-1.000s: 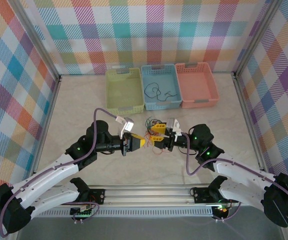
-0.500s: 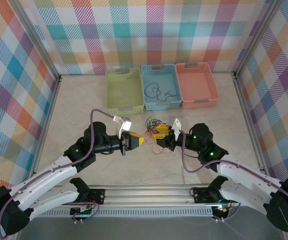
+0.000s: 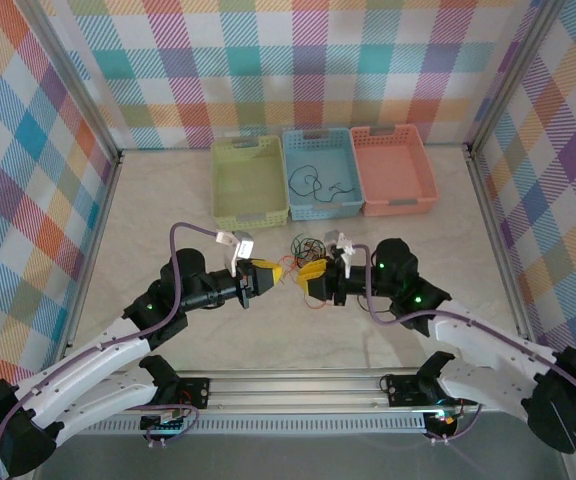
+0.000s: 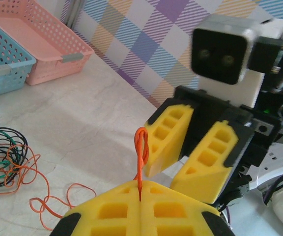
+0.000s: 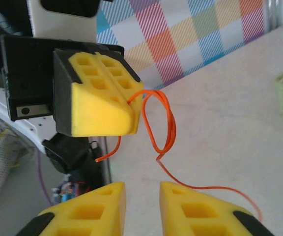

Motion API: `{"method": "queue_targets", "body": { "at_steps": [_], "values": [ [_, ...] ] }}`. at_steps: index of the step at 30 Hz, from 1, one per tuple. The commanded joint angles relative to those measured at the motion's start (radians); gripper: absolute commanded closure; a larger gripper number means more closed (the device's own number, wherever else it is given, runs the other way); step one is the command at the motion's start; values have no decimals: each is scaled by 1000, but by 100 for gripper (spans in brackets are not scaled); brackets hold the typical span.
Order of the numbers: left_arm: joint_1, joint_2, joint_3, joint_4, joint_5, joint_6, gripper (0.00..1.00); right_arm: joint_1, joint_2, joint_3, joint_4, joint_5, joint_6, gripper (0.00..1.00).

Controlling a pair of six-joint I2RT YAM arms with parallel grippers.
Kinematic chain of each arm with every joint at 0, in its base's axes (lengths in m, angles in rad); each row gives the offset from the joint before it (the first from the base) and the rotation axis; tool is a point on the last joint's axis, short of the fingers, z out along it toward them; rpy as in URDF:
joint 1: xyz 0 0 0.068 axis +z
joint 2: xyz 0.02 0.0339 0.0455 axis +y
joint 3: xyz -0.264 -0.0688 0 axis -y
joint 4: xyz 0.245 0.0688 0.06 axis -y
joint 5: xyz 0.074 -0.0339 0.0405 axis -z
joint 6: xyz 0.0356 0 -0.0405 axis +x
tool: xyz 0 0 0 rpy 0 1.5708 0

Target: Untangle the cables

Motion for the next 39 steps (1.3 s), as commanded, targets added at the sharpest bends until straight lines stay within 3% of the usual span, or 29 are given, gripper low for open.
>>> {"method": "queue_targets", "body": {
  "at_steps": [1,6,13,17,21,31,33,36,39],
  "values": [
    [-10,-19,-12,57,-1,0,100,3,90,65,134,-69,218,76],
    [-11,-37,-19,54,-8,-5,100,6,126,54,227,-32,309,70],
    [-10,-44,-24,69,2,-13,100,6,152,29,353,13,416,69],
    [-10,-45,-28,68,15,-18,100,6,143,30,360,43,440,75],
    [-10,-64,-30,59,7,-21,100,6,98,34,261,66,345,78],
    [-11,-71,4,-12,30,-34,100,4,42,98,19,-10,49,94],
    [-11,-81,2,-14,33,-35,100,4,39,102,9,-37,19,92],
    [-11,-87,-2,-8,49,-33,100,4,35,113,-14,-85,-26,72],
    [-11,-93,-6,-5,52,-35,100,4,25,115,-46,-58,-58,65]
  ]
}}
